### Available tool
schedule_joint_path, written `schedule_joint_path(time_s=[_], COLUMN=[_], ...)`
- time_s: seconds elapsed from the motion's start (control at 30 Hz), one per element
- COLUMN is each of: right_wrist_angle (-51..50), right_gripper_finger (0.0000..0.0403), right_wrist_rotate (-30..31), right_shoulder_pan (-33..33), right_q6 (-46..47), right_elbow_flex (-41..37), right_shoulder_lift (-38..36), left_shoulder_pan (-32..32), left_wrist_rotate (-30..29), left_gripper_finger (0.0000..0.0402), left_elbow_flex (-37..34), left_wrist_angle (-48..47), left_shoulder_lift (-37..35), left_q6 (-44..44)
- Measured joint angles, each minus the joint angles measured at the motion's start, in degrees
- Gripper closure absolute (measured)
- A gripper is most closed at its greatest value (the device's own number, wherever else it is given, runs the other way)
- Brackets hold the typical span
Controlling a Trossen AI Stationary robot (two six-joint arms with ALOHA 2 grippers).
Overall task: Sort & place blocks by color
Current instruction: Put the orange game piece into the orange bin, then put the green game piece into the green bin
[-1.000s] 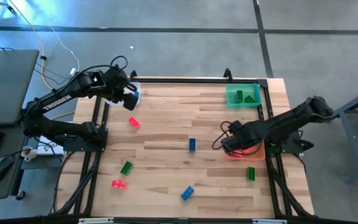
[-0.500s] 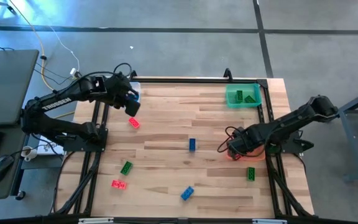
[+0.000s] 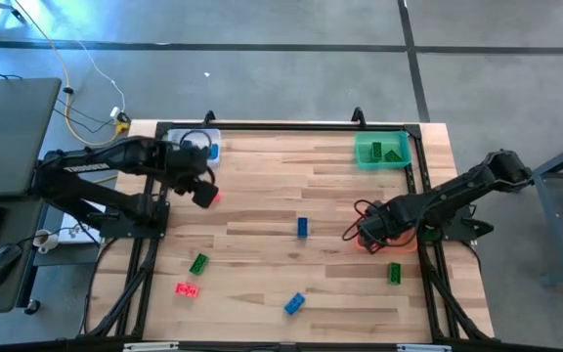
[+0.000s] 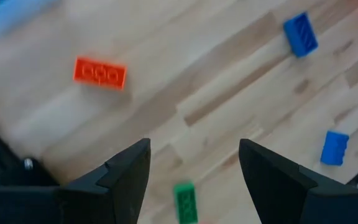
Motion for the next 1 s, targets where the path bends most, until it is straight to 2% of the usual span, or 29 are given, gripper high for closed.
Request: schedule_joint_path(time_s=[0.1,0.2,0.43,0.57,0.77,1.0], right_wrist_angle=[-1.3,-3.6,-8.4,-8.3,-8.6,-8.6], right_gripper_finger=[0.0190,0.0189,0.0187,0.0187,0.0187,0.0187], right_wrist_rotate=[0.4,3.5,15.1,18.8,21.3,22.7], right_shoulder_pan=[0.0,0.0,0.0,-0.4,-2.5,-5.3], right_q6=[-0.9,-1.9,-6.9,-10.6,-16.7,-21.7], right_elbow_flex=[2.1,5.3,13.3,16.7,19.1,19.3], right_shoulder_lift=[0.0,0.0,0.0,0.0,0.0,0.0], left_shoulder_pan=[-3.3,-6.4,-12.5,-17.3,-24.9,-32.8], left_wrist_rotate=[0.0,-0.1,-0.3,-0.1,4.4,2.2], left_gripper_finger=[0.0170,0.0170,0.0165,0.0153,0.0147,0.0148], left_elbow_flex=[0.0,0.0,0.0,-0.3,-4.1,-10.6], left_wrist_angle=[-2.0,-3.8,-5.1,-5.8,-3.8,5.2], left_shoulder_lift=[0.0,0.0,0.0,0.5,1.7,2.6], left_q6=[-4.8,-7.9,-17.0,-24.3,-30.8,-41.5])
